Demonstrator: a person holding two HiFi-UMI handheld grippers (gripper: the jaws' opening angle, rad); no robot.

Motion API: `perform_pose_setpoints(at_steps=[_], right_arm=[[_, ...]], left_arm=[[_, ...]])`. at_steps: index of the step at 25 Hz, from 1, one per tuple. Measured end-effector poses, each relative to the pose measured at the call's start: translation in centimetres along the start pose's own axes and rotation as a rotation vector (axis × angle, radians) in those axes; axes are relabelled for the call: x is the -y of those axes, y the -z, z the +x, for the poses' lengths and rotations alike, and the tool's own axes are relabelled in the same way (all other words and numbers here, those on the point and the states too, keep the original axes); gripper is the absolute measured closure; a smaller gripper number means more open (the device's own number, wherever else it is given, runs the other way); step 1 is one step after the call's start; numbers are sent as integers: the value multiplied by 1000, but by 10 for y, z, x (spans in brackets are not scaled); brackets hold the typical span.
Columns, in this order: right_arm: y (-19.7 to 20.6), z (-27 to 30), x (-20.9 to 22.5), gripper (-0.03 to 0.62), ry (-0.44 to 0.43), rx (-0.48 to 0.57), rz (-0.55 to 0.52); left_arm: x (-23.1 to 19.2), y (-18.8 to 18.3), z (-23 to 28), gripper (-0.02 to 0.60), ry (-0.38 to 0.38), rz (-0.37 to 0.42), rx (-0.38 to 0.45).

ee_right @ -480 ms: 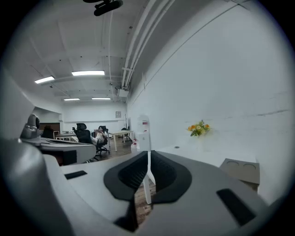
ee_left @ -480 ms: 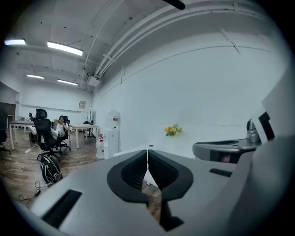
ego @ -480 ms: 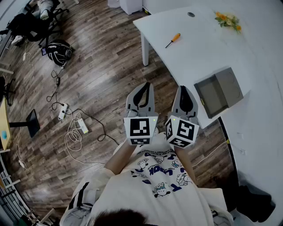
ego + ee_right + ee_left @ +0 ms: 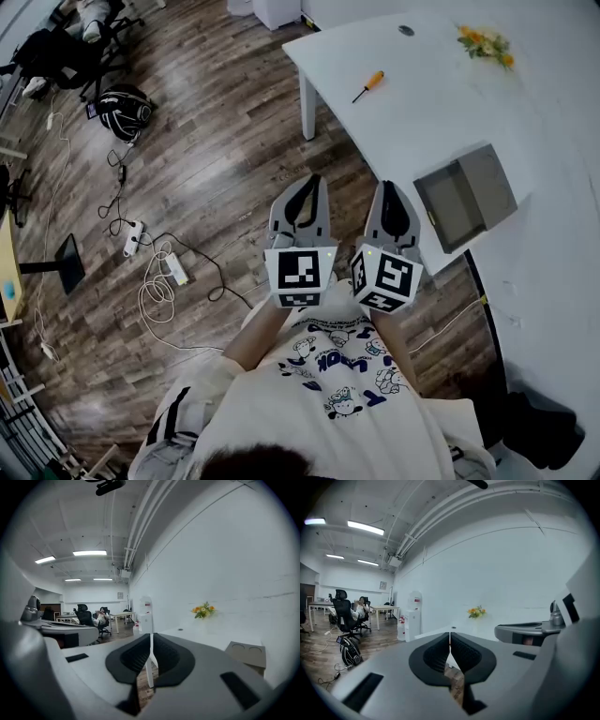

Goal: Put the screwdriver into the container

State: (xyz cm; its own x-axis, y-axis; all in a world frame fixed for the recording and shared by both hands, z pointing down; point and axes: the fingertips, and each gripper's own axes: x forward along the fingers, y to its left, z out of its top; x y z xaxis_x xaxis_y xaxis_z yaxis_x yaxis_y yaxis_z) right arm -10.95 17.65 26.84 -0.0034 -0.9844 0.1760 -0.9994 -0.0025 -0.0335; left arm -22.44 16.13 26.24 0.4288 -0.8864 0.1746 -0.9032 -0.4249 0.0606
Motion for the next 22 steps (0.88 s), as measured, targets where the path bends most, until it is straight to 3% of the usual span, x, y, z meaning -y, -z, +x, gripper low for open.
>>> perform_pose_setpoints(at_steps=[22], right_arm=[[19, 34, -31, 555, 38, -35, 55]], left_arm=[[-44, 14, 20, 561, 33, 9, -39]])
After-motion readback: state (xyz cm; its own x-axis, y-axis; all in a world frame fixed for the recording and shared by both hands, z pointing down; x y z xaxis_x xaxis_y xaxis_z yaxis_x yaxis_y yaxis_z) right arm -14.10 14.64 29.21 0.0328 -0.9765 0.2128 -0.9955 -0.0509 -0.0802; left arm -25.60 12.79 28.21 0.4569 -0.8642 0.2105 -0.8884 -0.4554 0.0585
